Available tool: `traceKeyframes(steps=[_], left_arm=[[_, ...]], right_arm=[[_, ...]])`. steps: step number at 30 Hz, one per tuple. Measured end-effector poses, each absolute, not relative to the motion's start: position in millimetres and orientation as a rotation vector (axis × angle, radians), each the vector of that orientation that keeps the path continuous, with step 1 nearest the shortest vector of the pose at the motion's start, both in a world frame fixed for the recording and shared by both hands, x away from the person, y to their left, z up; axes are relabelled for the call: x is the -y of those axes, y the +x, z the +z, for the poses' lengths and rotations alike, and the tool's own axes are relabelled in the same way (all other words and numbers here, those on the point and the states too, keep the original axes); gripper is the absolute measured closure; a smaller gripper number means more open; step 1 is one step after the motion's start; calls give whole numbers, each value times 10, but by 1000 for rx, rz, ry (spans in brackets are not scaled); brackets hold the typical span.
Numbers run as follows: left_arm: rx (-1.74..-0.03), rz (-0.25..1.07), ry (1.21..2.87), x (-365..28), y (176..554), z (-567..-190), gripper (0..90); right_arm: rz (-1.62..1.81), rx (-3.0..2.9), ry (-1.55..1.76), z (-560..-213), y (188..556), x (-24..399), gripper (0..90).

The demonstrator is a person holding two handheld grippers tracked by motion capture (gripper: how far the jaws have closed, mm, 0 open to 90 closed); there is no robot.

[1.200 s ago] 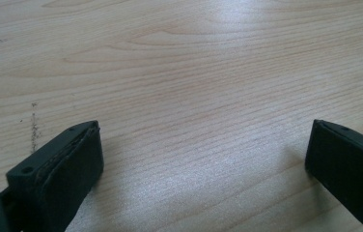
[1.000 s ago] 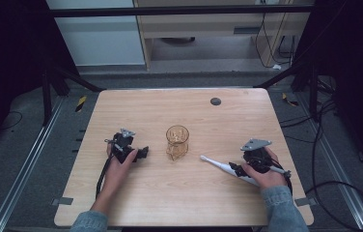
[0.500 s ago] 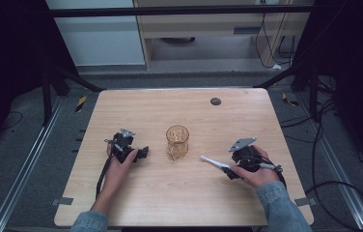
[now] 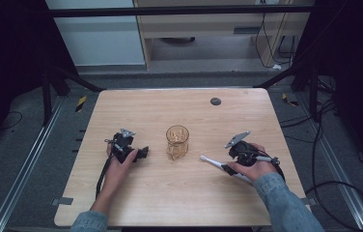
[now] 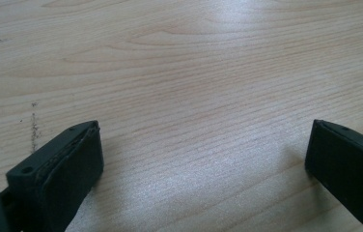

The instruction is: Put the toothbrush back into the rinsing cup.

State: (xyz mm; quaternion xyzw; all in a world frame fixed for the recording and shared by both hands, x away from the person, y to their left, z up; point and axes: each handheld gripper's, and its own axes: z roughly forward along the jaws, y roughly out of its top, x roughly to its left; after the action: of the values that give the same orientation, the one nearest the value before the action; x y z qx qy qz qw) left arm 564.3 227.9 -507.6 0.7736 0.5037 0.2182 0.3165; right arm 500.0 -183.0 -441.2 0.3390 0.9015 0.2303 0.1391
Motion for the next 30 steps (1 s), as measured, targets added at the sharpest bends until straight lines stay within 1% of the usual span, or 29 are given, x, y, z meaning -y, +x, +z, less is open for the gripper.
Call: traceKeyframes(steps=[4, 7, 8, 9, 10, 20, 25, 30], left_arm=[[-1325, 575, 2036, -2279, 5644, -5077, 0], [-1326, 574, 2037, -2279, 5643, -5076, 0], [-1326, 575, 2037, -2279, 5643, -5075, 0], [-1326, 575, 2037, -2279, 5643, -5075, 0], [-1325, 575, 2035, -2279, 5644, -5077, 0], [-1325, 573, 2039, -2279, 5641, -5075, 0], [-1324, 573, 2038, -2279, 5643, -5075, 0], [-1324, 573, 2038, -2279, 5643, -5075, 0]], right_arm=[[610, -2626, 989, -4397, 5031, 1815, 232], [581, -2637, 972, -4373, 5054, 1810, 248], [564, -2652, 950, -4347, 5067, 1809, 287], [564, -2652, 950, -4347, 5067, 1809, 287], [558, -2658, 938, -4328, 5072, 1807, 309], [519, -2693, 935, -4322, 5142, 1847, 312], [513, -2723, 926, -4321, 5178, 1839, 356], [511, -2745, 914, -4331, 5195, 1799, 377]])
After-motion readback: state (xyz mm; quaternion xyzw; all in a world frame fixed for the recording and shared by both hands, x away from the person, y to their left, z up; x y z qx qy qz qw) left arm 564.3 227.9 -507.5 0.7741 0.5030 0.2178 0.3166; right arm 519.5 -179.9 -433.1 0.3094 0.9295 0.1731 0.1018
